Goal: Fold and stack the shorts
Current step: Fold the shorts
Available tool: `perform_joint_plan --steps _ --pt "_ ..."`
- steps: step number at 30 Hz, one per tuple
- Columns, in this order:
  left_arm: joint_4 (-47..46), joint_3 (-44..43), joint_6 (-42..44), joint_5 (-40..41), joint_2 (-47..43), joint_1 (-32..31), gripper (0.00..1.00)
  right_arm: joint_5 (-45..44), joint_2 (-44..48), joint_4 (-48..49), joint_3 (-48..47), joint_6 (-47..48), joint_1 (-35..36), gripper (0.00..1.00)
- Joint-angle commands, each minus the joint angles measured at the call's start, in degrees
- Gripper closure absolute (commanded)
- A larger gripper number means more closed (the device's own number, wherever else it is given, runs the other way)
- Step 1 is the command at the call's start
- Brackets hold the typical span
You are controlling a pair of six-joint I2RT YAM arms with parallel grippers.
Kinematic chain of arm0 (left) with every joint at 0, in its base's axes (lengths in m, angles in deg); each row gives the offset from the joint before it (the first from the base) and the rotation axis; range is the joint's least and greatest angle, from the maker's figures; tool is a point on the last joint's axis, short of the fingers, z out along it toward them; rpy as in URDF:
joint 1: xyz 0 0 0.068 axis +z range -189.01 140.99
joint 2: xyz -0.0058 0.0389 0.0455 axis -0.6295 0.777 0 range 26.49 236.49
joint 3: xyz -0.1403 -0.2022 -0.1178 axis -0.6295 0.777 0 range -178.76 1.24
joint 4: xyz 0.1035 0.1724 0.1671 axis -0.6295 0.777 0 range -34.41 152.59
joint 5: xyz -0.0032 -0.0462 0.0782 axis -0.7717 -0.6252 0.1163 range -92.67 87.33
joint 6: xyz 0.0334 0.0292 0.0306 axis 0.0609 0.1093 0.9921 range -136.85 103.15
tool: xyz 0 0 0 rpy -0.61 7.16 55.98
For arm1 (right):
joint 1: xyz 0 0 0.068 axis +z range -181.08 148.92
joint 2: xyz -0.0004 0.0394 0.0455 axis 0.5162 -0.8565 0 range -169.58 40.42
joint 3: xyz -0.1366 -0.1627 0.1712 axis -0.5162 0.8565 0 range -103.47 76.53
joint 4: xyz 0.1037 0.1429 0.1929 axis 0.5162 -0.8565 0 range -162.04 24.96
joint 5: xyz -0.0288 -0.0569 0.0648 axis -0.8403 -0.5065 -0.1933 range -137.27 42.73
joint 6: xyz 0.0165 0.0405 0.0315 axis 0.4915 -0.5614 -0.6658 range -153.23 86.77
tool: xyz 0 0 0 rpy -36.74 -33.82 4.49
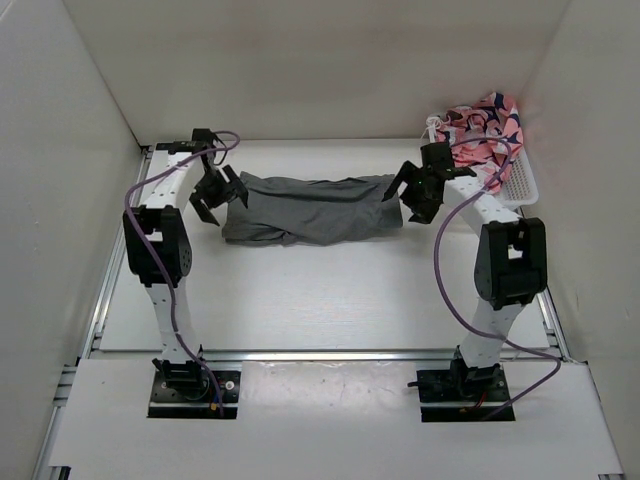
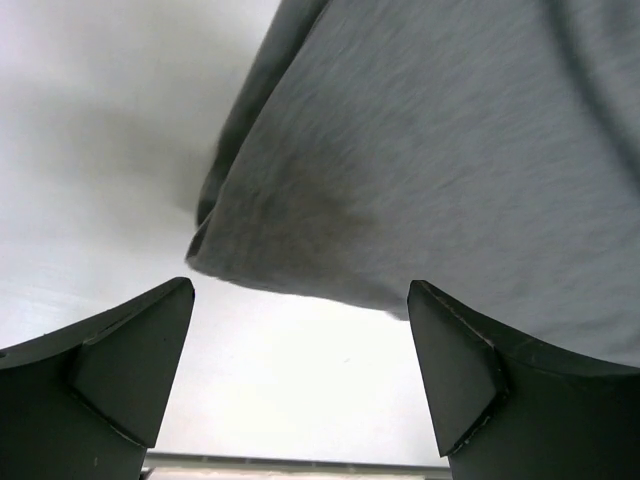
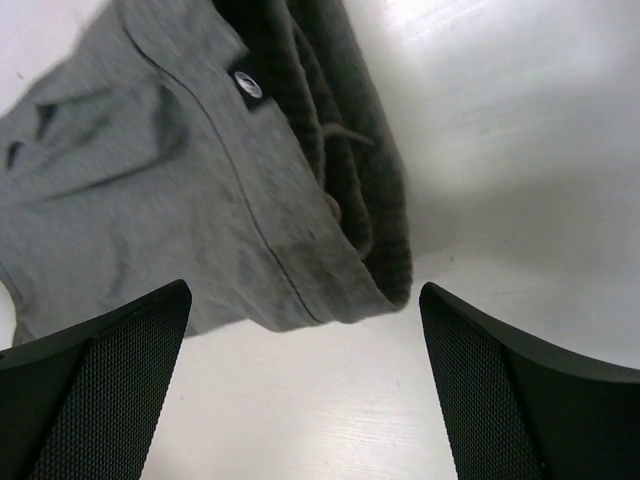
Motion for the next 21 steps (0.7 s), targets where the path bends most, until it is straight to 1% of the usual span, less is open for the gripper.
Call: perform_joint_plan --steps 1,2,3,5,6,7,8,10,11,12,13,14,15,16,17,19,20,21 --pt "-2.4 6.1 2.1 -1.1 -1.7 -0.2 0.01 3.2 1.1 4.3 2.6 0.3 -0.9 0.0" --pt "-4.3 7.0 2.1 -2.6 -1.7 -0.2 0.01 4.0 -0.5 5.0 3.2 -0.2 -1.5 0.0" --pt "-5.5 8.4 2.1 -2.7 -1.7 0.4 0.01 4.6 -1.2 5.0 3.2 -0.2 -1.5 0.0" --pt "-6.3 8.4 2.1 -2.1 0.4 0.4 0.01 6.4 -3.1 5.7 1.9 -0.2 -1.5 0.01" --pt "-6.3 7.2 2.1 -2.0 2.9 0.9 0.01 6.4 -3.7 5.7 1.2 -0.2 -1.5 0.01" --pt "-5.8 6.3 2.6 -2.9 3.9 0.9 0.01 7.1 -4.8 5.7 0.5 -0.8 -1.5 0.04" --pt "-5.8 5.5 2.6 -2.9 4.5 0.9 0.01 7.1 -5.4 5.7 0.4 -0.8 -1.5 0.04" --pt "-5.8 5.5 1.9 -2.9 5.2 0.9 0.02 6.5 -6.8 6.3 0.4 -1.5 -1.5 0.1" --pt "-6.3 5.5 1.9 -2.9 5.2 0.4 0.04 5.9 -7.3 6.3 0.4 -2.1 -1.5 0.13" --pt "-6.3 5.5 1.9 -2.9 5.8 0.4 0.17 5.9 -8.0 6.8 0.4 -2.1 -1.5 0.16" --pt "-6.8 5.5 1.9 -2.9 5.8 0.4 0.28 5.9 -9.6 6.8 -0.1 -2.1 -1.0 0.2" --pt "-7.7 6.0 1.4 -2.9 6.6 0.4 0.52 5.3 -10.3 6.8 -0.1 -2.1 -1.0 0.35" --pt "-7.7 6.0 1.4 -3.5 6.6 0.4 0.77 4.7 -10.9 5.7 -1.6 -2.1 -1.0 0.44" --pt "-7.7 6.0 1.4 -4.1 8.5 0.4 0.9 3.9 -11.6 4.9 -1.6 -2.1 -1.0 0.55" --pt "-7.2 5.2 2.1 -4.6 9.1 0.4 0.9 3.9 -11.6 4.3 -1.6 -2.1 -1.0 0.75" --pt "-6.6 4.7 2.7 -2.9 8.0 0.4 0.9 2.6 -10.0 4.3 -0.7 -1.5 -1.0 0.91" --pt "-6.5 5.8 2.7 -2.0 7.0 0.4 0.9 2.6 -9.2 3.8 0.1 -0.8 -1.0 0.97" --pt "-6.5 6.6 2.2 -1.2 5.8 0.4 0.9 2.1 -7.6 3.2 1.1 -0.8 -1.0 1.0"
